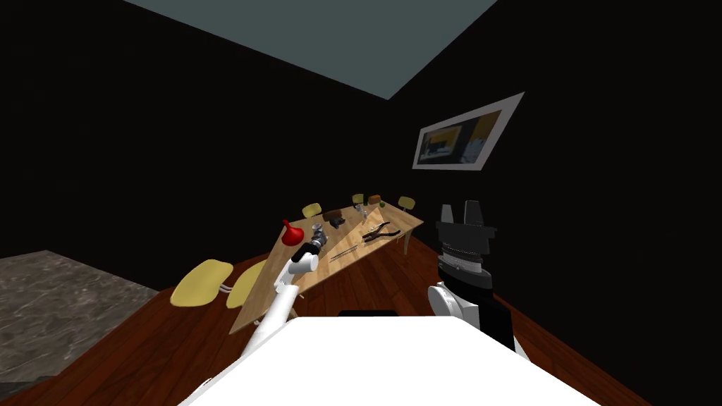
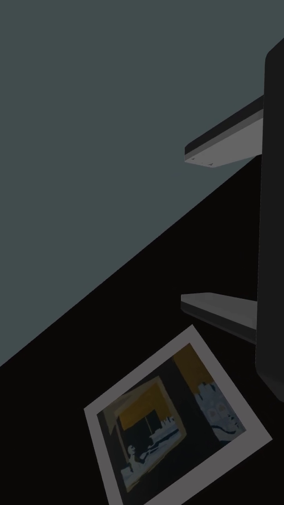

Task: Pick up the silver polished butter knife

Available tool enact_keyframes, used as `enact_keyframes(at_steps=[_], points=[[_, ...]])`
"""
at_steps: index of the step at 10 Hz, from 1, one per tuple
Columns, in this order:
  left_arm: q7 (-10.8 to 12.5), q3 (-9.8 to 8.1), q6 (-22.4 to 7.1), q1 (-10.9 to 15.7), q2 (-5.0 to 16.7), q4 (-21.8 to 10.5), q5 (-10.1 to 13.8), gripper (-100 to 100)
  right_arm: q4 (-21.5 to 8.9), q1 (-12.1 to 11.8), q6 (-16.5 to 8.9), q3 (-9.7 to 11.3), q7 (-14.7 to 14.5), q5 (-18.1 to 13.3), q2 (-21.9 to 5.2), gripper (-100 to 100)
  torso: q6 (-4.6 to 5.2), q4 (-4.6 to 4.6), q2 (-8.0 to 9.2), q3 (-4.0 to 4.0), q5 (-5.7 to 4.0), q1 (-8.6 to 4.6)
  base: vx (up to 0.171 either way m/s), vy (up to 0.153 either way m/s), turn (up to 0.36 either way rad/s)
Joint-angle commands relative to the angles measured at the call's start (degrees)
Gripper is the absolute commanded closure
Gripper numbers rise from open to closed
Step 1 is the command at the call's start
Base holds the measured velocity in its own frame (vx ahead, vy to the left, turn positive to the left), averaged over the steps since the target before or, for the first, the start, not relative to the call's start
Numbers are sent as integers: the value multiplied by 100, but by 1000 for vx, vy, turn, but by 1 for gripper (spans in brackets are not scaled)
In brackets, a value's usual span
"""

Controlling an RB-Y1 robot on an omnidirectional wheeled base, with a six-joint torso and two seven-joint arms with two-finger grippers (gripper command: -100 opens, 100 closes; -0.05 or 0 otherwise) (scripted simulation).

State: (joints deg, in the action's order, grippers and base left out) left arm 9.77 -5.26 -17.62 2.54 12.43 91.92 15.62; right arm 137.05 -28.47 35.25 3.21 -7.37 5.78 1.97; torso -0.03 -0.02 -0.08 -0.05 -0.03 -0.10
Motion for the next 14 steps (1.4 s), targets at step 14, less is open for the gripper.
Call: enact_keyframes(at_steps=[14], points=[[546,87,-2162,1259,375,-2162,773,-100,0,0,0,0,0,0,0,0,-2,0,3,1,0,3,31,-34,-38]])
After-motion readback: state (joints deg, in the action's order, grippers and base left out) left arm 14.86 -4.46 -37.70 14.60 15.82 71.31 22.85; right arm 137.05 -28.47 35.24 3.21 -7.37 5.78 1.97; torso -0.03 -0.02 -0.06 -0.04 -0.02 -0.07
